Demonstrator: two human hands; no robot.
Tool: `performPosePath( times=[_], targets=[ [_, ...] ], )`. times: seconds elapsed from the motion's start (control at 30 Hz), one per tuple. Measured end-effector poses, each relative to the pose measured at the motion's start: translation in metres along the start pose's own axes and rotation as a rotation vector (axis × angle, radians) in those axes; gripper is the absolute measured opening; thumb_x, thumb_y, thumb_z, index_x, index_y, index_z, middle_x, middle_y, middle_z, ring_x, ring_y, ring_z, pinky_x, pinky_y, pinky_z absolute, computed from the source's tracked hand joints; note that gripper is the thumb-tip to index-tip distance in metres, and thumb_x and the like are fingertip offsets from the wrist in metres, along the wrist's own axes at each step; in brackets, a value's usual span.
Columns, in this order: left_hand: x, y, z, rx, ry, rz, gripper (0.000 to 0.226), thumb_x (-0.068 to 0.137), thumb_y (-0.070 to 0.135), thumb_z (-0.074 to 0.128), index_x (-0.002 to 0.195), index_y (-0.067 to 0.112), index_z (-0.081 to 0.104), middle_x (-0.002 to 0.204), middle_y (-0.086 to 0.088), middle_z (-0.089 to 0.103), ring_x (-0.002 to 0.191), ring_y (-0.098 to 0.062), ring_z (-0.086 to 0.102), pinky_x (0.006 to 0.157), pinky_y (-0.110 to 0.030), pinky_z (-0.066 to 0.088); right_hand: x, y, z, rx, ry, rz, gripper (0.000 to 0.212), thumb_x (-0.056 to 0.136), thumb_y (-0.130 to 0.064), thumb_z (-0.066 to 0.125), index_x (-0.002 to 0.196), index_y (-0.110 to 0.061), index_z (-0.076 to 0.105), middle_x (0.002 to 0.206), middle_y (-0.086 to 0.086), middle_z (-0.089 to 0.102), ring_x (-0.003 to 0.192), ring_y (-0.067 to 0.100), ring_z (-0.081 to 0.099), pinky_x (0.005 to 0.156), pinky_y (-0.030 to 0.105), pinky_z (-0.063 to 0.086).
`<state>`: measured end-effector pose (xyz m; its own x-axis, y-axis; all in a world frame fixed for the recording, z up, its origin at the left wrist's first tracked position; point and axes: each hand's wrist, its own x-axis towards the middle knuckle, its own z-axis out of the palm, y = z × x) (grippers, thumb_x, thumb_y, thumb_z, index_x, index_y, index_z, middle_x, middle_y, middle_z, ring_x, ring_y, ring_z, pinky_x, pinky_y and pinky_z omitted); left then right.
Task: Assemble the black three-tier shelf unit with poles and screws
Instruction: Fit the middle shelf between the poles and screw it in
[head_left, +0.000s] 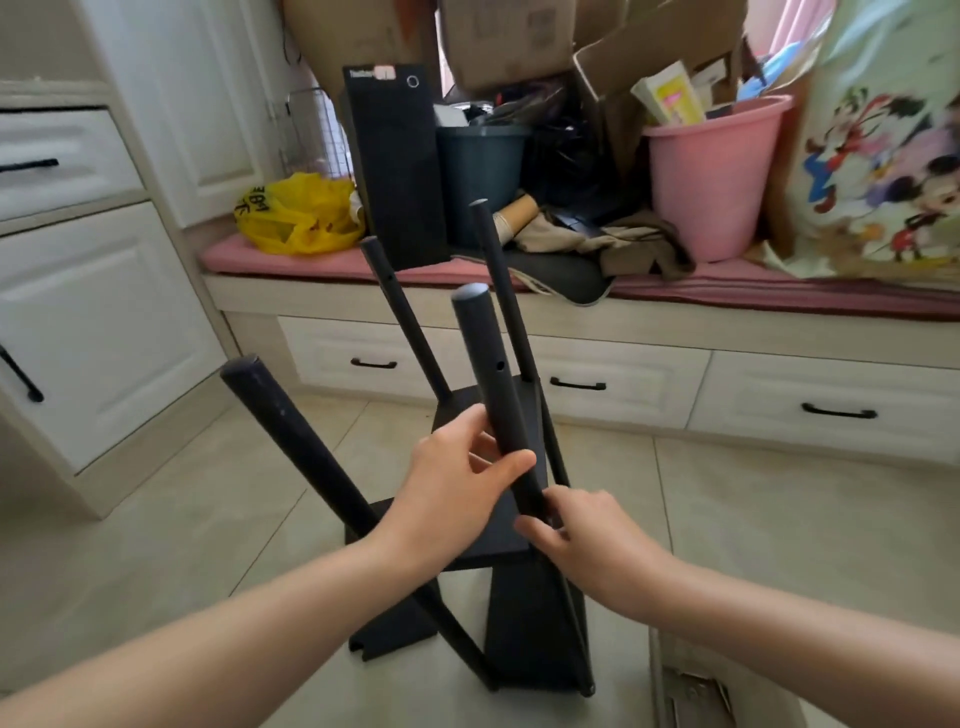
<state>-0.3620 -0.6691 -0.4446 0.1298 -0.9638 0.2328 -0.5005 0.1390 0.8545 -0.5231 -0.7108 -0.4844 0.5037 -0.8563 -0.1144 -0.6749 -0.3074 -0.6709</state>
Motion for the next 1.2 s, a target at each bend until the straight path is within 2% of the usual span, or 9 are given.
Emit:
performPosePath(
  times=[0.13,0.23,0.43,0.5,0.63,0.8,0.9,1.07,1.2],
  targets=[
    [0.0,0.011,0.025,0.001,-0.001,0.034,0.014,0.093,0.031,0.072,0.103,0.035,0.063,0.089,0.031,0.065,0.082,0.008,0.066,0.065,-0.005,0.048,-0.01,0.014,-0.008,0.063,0.042,0.019,0.015,0.101,-0.037,0.051,0.103,-0.024,0.058,0.091,0.0,0.068,0.081,0.016,0.068,0.073,0.031,0.057],
    [0.0,0.016,0.04,-0.014,0.007,0.043,0.013,0.092,0.03,0.073,0.102,0.032,0.065,0.082,0.018,0.068,0.079,0.006,0.067,0.064,-0.008,0.049,-0.013,0.024,-0.012,0.073,0.059,0.026,0.014,0.103,-0.033,0.049,0.11,-0.022,0.056,0.098,0.002,0.069,0.087,0.018,0.068,0.079,0.035,0.058],
    [-0.002,0.012,0.047,0.0,-0.102,0.041,0.014,0.096,0.031,0.067,0.109,0.03,0.065,0.095,0.014,0.071,0.088,0.001,0.069,0.077,-0.015,0.056,-0.018,0.044,-0.016,0.052,0.066,0.041,0.022,0.104,-0.035,0.046,0.123,-0.024,0.051,0.094,-0.002,0.067,0.076,0.007,0.064,0.061,0.018,0.051],
    [-0.005,0.007,0.043,0.056,-0.133,0.013,0.013,0.098,0.031,0.064,0.111,0.03,0.065,0.097,0.012,0.07,0.091,-0.002,0.069,0.082,-0.022,0.058,-0.02,0.051,-0.019,0.048,0.068,0.029,0.023,0.103,-0.036,0.047,0.123,-0.025,0.051,0.095,-0.004,0.067,0.079,0.005,0.064,0.066,0.02,0.052],
    [-0.012,-0.004,0.032,0.173,-0.198,-0.032,0.007,0.098,0.03,0.065,0.101,0.036,0.065,0.096,0.013,0.07,0.09,0.001,0.068,0.079,-0.017,0.057,-0.021,0.065,-0.022,0.05,0.057,0.046,0.022,0.103,-0.039,0.045,0.124,-0.03,0.049,0.101,-0.006,0.068,0.086,0.007,0.065,0.073,0.023,0.054],
    [-0.022,-0.015,0.01,0.312,-0.346,-0.115,0.012,0.095,0.024,0.066,0.089,0.033,0.07,0.089,0.017,0.073,0.086,0.004,0.068,0.075,-0.015,0.054,-0.019,0.081,-0.024,0.075,0.08,0.068,0.015,0.103,-0.039,0.045,0.117,-0.036,0.045,0.096,-0.015,0.064,0.082,0.001,0.062,0.061,0.014,0.047],
    [-0.027,-0.02,-0.007,0.487,-0.475,-0.164,0.011,0.093,0.033,0.067,0.083,0.033,0.071,0.079,0.023,0.069,0.078,0.005,0.066,0.069,-0.012,0.05,-0.02,0.087,-0.025,0.12,0.119,0.058,0.015,0.103,-0.038,0.045,0.113,-0.046,0.038,0.095,-0.019,0.063,0.081,-0.001,0.062,0.059,0.011,0.044],
    [-0.021,-0.033,-0.022,0.563,-0.314,-0.253,0.018,0.093,0.038,0.069,0.108,0.028,0.07,0.102,0.011,0.071,0.093,-0.002,0.065,0.08,-0.015,0.05,-0.018,0.089,-0.028,0.137,0.149,0.047,0.024,0.103,-0.035,0.045,0.098,-0.056,0.033,0.091,-0.024,0.062,0.078,-0.012,0.059,0.056,0.007,0.043],
    [-0.015,-0.035,-0.018,0.417,-0.222,-0.186,0.023,0.092,0.029,0.071,0.11,0.037,0.058,0.101,0.022,0.062,0.087,0.005,0.061,0.067,-0.006,0.045,-0.016,0.086,-0.025,0.12,0.16,0.029,0.023,0.104,-0.036,0.044,0.102,-0.054,0.029,0.09,-0.02,0.063,0.078,-0.003,0.061,0.056,0.014,0.046]
  ],
)
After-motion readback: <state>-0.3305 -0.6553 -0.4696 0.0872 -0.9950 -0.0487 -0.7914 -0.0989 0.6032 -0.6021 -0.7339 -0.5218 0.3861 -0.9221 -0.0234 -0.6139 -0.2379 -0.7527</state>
